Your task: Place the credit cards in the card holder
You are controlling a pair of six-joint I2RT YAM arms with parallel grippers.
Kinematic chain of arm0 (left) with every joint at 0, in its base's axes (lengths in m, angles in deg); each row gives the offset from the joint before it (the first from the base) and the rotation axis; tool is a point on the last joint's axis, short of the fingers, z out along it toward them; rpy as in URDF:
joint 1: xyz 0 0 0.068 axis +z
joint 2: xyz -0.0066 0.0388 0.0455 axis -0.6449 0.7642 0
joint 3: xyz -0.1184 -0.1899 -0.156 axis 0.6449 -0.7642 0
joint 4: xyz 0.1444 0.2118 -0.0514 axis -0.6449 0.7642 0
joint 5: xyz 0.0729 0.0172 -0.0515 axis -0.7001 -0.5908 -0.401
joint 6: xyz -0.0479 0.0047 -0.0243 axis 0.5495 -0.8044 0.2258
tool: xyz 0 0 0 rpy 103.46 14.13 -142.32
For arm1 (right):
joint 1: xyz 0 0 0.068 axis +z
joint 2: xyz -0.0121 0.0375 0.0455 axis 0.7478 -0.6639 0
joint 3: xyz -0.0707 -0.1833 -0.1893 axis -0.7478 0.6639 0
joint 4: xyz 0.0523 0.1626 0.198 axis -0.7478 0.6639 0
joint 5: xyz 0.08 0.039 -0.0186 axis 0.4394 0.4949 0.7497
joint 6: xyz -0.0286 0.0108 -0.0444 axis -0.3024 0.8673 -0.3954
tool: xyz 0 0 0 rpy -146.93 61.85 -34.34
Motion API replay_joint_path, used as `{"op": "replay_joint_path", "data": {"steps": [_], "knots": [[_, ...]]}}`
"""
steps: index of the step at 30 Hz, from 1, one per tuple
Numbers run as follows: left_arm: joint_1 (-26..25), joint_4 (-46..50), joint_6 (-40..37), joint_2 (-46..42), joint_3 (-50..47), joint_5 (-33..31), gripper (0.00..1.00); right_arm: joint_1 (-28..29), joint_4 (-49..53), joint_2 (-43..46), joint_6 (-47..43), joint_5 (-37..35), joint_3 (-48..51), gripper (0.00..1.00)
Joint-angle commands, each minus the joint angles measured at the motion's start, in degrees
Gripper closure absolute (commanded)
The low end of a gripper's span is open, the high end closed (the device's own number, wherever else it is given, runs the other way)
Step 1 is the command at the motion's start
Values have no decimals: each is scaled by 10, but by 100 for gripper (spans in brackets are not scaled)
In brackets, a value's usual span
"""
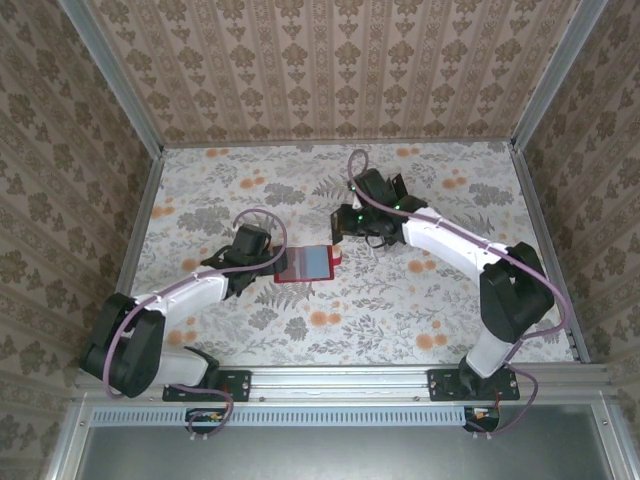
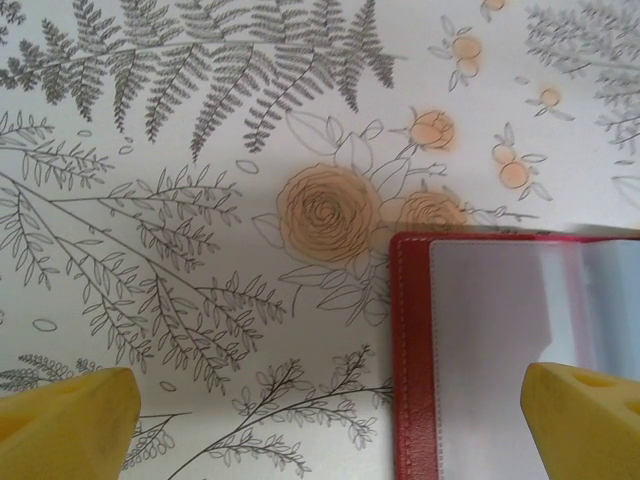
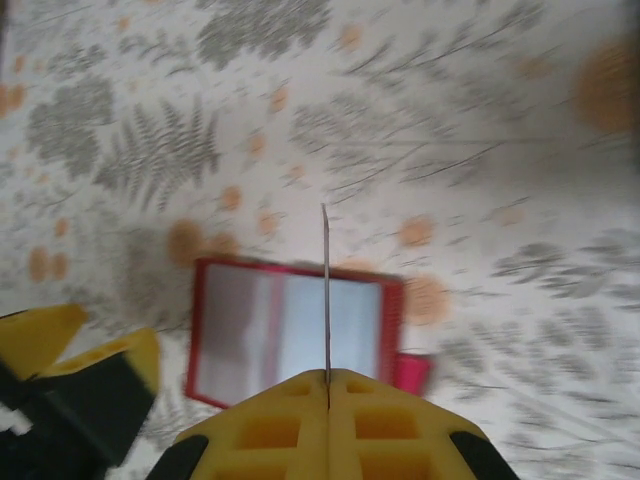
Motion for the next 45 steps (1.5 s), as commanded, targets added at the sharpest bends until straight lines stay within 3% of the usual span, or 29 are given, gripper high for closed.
{"op": "replay_joint_path", "data": {"steps": [1,10,26,45], "knots": [[3,20,-11,6,8,-19,0,37,-113,-23,61,23,11,100],[4,15,-10,35,15,-19,0,78,-194,-78,101,9,40,100],[5,14,-5,46,23,-14,0,80,-236,-74,72,-35,144,100],[3,10,-22,88,36,-17,0,79,-302,-53,91,-2,153,100]]}}
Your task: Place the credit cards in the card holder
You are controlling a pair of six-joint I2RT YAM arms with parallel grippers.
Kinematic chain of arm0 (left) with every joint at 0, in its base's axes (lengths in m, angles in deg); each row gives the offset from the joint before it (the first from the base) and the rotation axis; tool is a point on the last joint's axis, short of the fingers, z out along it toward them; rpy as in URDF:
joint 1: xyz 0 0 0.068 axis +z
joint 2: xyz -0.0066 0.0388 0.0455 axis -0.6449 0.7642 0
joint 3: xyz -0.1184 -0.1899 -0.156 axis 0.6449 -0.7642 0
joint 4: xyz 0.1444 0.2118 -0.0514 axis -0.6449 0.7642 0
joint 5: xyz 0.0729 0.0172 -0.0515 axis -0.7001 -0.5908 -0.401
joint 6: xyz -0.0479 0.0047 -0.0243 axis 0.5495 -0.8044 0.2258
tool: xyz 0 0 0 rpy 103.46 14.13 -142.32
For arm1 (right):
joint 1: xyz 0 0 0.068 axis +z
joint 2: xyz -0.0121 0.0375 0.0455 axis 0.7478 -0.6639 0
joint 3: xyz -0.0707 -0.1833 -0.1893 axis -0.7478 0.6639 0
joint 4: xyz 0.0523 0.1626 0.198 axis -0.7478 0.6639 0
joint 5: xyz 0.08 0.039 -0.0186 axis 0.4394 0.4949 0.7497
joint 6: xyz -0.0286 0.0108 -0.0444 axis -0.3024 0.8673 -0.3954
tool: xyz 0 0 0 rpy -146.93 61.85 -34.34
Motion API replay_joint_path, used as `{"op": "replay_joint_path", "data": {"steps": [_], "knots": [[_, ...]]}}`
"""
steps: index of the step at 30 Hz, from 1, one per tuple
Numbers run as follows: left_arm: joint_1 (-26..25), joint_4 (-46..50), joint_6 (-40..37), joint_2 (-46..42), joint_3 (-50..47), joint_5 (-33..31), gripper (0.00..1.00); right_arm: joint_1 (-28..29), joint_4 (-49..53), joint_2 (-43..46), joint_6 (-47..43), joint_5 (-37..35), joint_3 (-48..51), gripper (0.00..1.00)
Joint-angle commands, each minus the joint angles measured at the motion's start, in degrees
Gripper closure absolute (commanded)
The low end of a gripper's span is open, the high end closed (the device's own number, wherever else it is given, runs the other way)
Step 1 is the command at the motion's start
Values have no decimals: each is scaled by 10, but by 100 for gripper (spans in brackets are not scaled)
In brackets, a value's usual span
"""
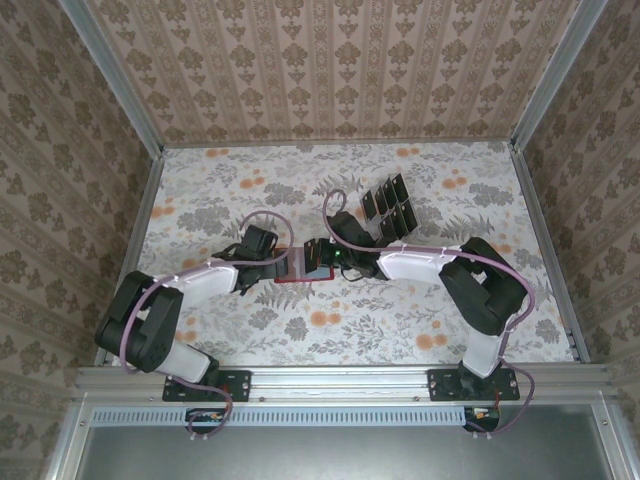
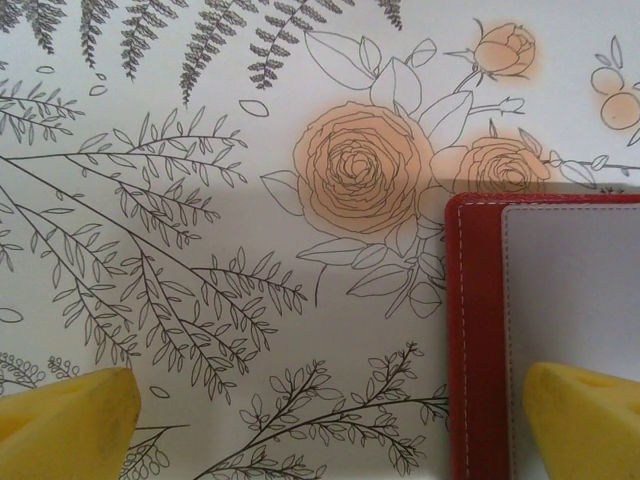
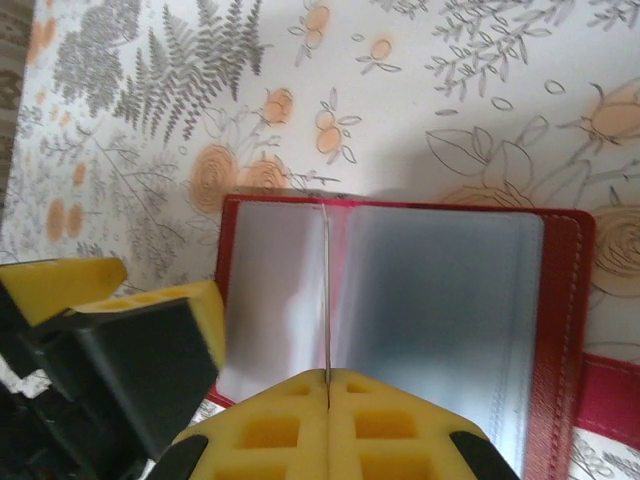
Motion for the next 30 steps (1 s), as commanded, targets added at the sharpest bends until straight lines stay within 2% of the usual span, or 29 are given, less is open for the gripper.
{"op": "replay_joint_path", "data": {"steps": [1,17,30], "knots": [[2,5,-17,7,16,-9,0,2,-39,8,14,11,11,100],[-2,21,-20,31,16,-27,0,-1,-159,-30,49,34,50,100],[-4,21,-15,34,16,-26,1,-2,-203,-48,74,43,73,100]]}}
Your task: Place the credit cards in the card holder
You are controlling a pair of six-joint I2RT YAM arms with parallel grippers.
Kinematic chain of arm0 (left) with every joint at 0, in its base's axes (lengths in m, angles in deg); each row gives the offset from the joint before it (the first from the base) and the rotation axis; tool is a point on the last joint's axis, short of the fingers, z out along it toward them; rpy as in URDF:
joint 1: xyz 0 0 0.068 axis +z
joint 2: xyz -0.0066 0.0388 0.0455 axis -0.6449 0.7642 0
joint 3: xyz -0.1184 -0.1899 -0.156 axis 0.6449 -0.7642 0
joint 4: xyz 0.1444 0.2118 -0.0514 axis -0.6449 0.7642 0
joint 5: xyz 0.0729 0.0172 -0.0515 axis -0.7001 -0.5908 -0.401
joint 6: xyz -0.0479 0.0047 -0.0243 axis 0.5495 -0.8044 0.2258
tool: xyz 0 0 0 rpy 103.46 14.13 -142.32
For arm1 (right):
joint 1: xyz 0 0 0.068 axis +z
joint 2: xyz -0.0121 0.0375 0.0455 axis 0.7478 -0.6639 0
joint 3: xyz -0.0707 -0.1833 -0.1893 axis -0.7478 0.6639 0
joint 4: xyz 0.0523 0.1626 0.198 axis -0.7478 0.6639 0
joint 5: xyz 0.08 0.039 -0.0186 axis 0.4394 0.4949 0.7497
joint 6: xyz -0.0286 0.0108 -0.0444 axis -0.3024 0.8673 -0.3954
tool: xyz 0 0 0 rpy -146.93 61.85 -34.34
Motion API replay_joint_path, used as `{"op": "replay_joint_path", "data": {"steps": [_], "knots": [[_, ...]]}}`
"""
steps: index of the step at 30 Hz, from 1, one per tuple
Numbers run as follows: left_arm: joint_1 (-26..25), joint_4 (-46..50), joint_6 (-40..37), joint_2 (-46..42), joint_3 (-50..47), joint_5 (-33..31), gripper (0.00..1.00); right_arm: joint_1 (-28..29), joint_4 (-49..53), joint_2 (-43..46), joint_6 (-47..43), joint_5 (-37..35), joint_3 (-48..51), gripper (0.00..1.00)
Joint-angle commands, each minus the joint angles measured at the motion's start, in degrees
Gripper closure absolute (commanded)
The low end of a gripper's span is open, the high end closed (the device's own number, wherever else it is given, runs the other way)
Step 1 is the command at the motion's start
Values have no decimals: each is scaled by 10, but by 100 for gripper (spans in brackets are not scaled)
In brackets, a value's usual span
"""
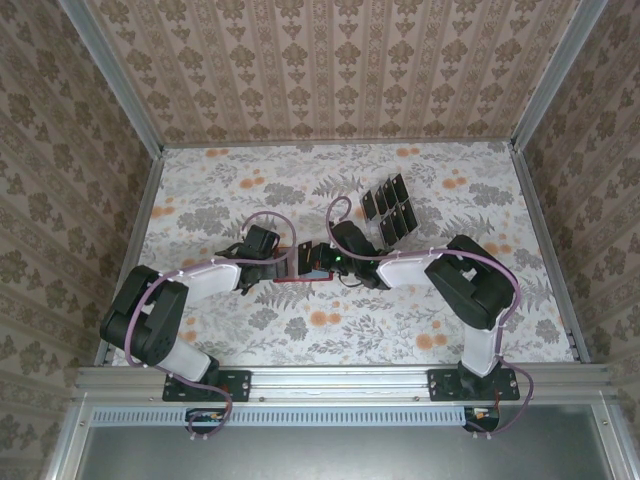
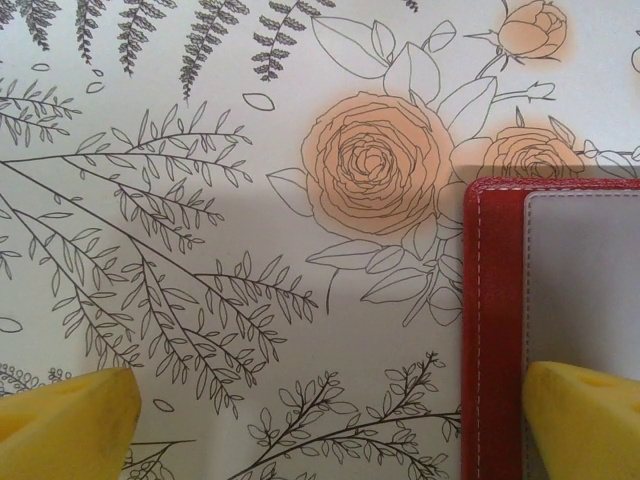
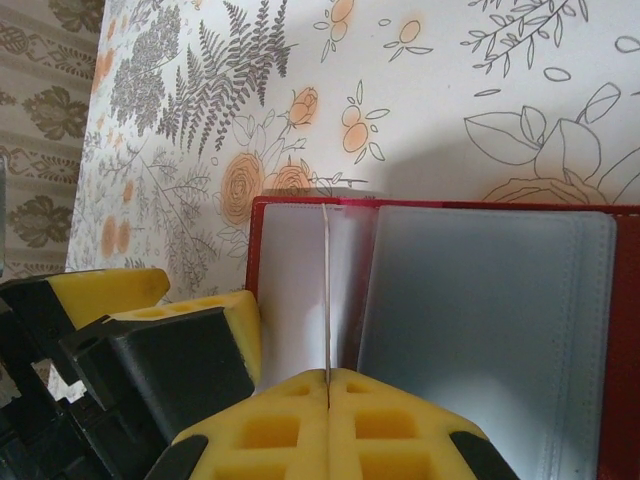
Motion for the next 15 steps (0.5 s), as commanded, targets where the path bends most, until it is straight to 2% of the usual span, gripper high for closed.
{"op": "replay_joint_path", "data": {"steps": [1,15], "knots": [[-3,22,-5,13,9,-12,0,-1,-35,-11,17,13,11,100],[-4,20,-3,14,7,-11,1,-6,-95,-33,60,29,27,100]]}}
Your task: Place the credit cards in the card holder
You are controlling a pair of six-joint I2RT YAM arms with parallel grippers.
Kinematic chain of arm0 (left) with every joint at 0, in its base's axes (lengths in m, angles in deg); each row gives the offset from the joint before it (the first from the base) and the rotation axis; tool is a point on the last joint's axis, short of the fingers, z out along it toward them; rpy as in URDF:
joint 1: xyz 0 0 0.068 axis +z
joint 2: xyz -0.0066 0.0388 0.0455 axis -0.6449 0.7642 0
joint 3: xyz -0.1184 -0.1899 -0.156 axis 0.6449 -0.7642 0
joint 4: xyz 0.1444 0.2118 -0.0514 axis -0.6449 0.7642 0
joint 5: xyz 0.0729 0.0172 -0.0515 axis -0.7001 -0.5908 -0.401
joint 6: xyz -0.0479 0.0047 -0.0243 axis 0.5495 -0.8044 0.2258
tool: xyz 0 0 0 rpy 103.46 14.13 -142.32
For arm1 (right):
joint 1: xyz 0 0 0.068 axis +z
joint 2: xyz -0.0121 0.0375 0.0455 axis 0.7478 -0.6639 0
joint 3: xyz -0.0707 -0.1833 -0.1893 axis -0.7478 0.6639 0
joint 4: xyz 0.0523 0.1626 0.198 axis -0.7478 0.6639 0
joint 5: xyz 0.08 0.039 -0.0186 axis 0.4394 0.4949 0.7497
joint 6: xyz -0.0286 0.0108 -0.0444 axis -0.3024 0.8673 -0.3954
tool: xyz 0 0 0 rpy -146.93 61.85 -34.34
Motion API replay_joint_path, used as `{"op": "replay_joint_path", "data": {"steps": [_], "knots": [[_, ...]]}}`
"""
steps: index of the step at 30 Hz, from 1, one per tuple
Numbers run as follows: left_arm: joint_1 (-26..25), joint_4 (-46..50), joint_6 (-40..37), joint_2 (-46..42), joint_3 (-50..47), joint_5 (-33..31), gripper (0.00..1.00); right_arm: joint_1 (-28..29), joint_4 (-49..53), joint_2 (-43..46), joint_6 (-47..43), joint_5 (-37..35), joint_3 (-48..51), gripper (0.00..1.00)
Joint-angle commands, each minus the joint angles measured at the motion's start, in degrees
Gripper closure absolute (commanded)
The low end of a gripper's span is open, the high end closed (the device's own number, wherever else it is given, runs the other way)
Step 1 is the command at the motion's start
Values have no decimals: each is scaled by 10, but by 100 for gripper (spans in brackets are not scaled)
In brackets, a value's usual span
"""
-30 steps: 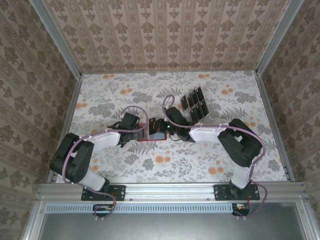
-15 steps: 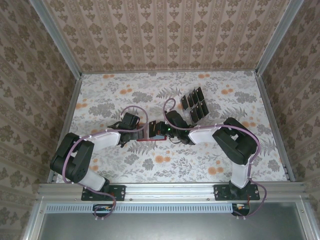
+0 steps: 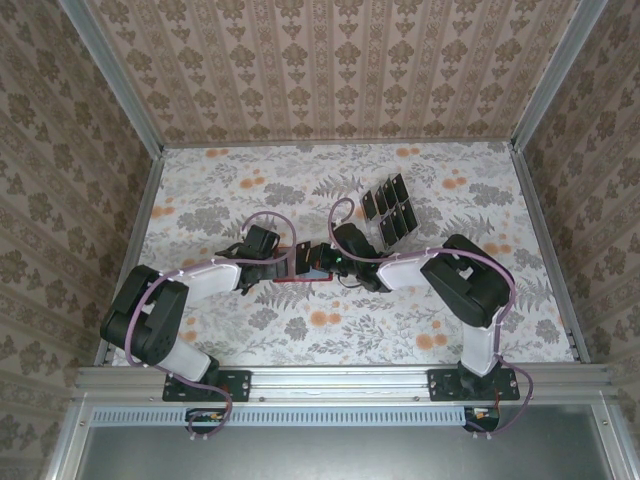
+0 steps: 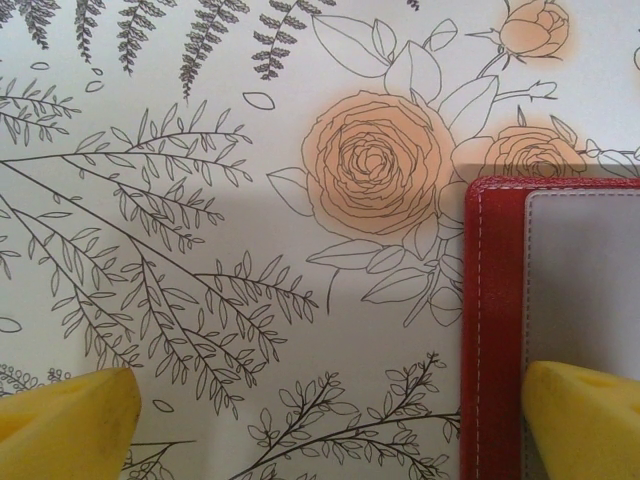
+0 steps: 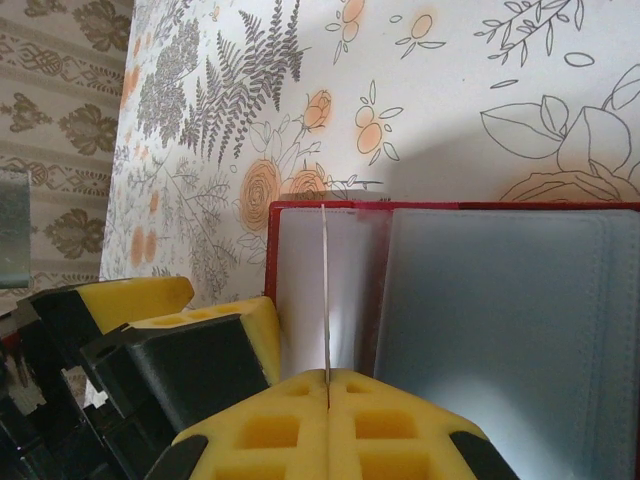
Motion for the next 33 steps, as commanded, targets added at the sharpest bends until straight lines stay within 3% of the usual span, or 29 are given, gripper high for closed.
{"op": "replay_joint_path", "data": {"steps": [1,33], "knots": [[-3,20,-3,12,7,-12,0,-3,-37,-20,23,16,11,100],[-4,44,-17,-25,25,-17,0,-8,-84,1,60,6,41,100]]}}
